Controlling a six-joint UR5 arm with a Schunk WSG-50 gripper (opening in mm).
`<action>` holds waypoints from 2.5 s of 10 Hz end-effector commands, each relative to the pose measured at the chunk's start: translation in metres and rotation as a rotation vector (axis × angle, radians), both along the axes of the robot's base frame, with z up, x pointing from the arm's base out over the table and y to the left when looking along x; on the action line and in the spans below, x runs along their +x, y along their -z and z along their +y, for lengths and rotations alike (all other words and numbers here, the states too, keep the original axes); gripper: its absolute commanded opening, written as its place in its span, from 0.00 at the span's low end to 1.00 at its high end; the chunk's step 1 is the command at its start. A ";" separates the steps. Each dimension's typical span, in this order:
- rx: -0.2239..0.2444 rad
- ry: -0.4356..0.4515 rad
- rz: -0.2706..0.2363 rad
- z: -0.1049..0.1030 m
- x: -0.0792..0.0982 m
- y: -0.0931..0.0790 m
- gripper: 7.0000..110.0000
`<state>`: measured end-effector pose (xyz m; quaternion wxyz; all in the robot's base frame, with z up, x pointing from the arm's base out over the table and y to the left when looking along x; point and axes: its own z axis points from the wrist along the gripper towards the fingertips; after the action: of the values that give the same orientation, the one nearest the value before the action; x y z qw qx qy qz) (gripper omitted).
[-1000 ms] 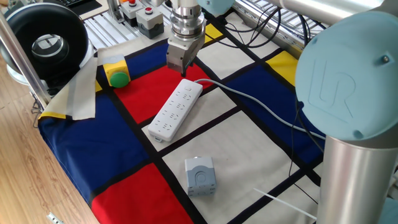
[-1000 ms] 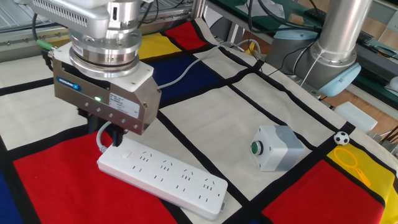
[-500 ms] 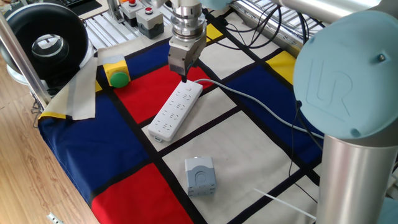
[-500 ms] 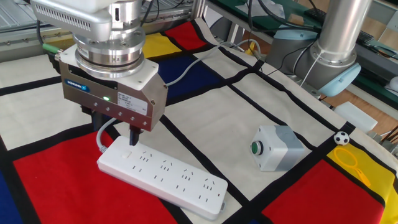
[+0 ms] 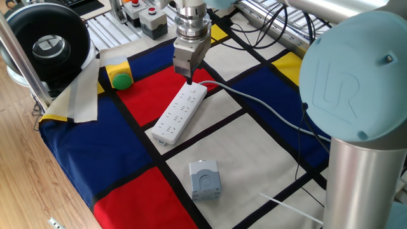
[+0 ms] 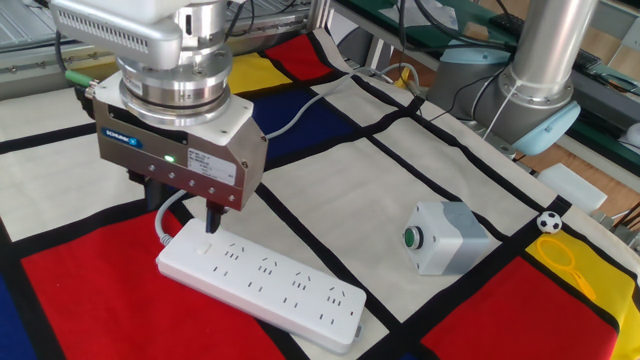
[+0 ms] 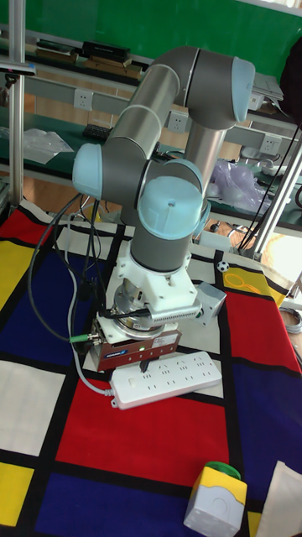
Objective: Turn on the power strip by pressing the button
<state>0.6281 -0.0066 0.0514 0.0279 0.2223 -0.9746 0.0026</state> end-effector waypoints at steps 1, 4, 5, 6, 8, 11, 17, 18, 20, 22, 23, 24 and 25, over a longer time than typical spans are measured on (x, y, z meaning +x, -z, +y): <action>0.003 0.041 -0.052 -0.004 0.018 0.010 0.57; 0.047 0.022 -0.026 0.008 0.012 0.006 0.57; 0.053 0.030 -0.011 0.010 0.008 0.007 0.57; 0.068 0.067 -0.009 0.014 0.009 0.009 0.57; 0.041 0.097 0.024 0.011 0.001 0.000 0.57; 0.060 0.146 -0.010 0.015 0.009 -0.001 0.36; 0.054 0.124 -0.044 0.018 0.021 0.002 0.36; 0.048 0.117 -0.043 0.019 0.022 0.000 0.36; 0.057 0.124 -0.045 0.022 0.023 -0.007 0.36; 0.044 0.157 -0.046 0.018 0.023 -0.007 0.36; 0.048 0.165 -0.058 0.018 0.026 -0.007 0.36; 0.058 0.167 -0.068 0.020 0.029 -0.008 0.36; 0.083 0.169 -0.074 0.025 0.033 -0.010 0.36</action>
<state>0.6540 0.0122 0.0572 -0.0049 0.1498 -0.9886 -0.0164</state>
